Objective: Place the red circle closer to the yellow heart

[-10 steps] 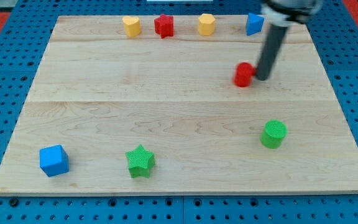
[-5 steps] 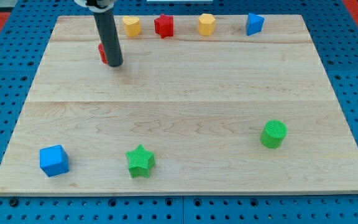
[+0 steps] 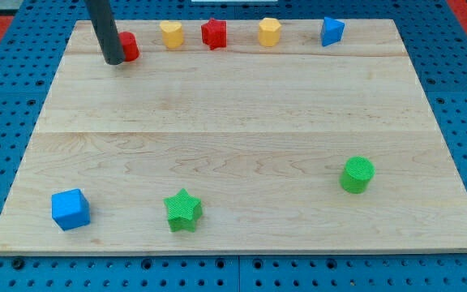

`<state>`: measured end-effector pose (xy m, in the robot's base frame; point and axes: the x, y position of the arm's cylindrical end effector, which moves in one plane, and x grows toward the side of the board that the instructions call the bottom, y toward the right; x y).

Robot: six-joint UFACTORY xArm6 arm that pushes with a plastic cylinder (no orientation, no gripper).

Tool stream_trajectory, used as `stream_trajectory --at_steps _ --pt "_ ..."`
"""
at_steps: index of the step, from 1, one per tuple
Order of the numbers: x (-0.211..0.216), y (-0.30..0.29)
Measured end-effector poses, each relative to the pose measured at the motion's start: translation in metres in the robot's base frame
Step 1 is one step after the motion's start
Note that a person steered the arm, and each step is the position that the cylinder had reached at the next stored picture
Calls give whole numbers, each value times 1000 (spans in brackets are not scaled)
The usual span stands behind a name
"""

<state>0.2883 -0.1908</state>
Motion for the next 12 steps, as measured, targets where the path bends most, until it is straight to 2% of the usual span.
stream_trajectory --at_steps 4,5,6,7,8,11,12 --pt "-46 10" --pt "-26 12" --pt "2 -67" --pt "-68 -93" --pt "-97 -79" --pt "-97 7" --pt "-97 17"
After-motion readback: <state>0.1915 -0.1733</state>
